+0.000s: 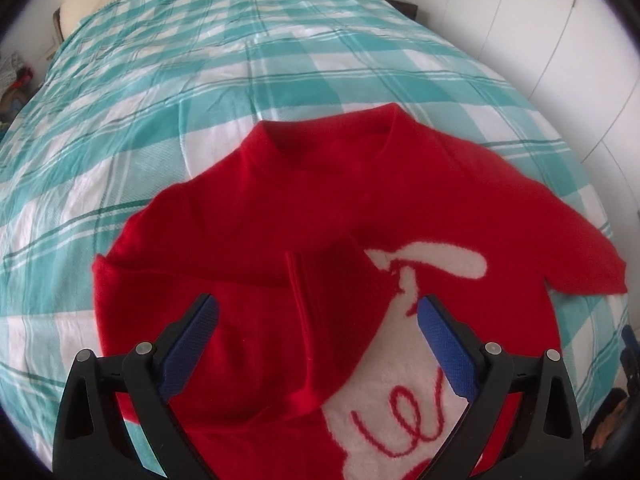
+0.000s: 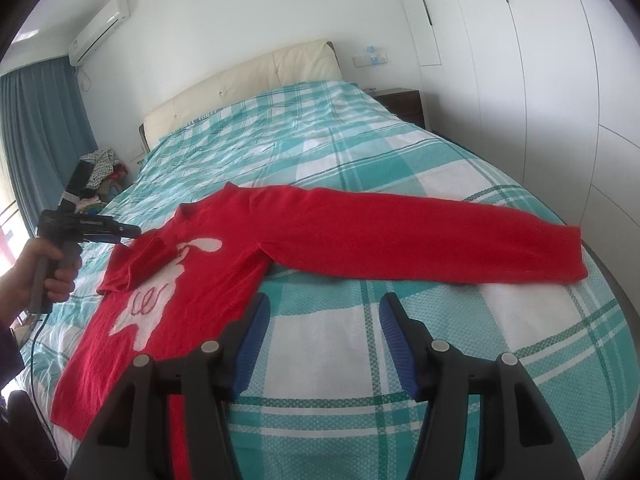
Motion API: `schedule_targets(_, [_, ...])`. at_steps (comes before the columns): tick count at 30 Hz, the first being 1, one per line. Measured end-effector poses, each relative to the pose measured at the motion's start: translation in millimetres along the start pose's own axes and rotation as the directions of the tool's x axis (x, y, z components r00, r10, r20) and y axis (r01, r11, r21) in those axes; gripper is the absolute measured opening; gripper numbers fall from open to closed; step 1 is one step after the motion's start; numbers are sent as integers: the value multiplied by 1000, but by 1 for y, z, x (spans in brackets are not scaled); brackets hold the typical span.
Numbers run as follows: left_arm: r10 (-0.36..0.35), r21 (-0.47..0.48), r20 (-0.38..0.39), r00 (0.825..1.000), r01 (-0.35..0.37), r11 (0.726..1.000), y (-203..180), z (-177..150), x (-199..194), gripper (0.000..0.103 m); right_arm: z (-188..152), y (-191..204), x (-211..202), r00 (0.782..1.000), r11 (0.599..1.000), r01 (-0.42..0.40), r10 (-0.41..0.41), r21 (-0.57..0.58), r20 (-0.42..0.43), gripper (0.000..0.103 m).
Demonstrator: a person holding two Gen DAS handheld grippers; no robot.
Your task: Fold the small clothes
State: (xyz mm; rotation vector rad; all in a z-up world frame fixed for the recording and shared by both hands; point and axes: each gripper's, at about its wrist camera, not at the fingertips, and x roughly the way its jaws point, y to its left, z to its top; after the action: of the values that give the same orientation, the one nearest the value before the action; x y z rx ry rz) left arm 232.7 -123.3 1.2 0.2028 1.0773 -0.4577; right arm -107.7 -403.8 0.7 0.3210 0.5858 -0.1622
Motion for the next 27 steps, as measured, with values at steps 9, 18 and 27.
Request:
schedule_targets(9, [-87, -159, -49, 995, 78, 984, 21, 1, 36, 6, -2, 15, 11, 999, 997, -23, 21, -69, -30, 59])
schedule_targets(18, [-3, -477, 322, 947, 165, 863, 142, -26, -94, 4, -4, 23, 9, 1000, 994, -10, 8, -113, -13, 61])
schedule_targets(27, [459, -818, 220, 860, -94, 568, 315, -156, -154, 4, -7, 33, 13, 1000, 989, -11, 8, -145, -21, 61])
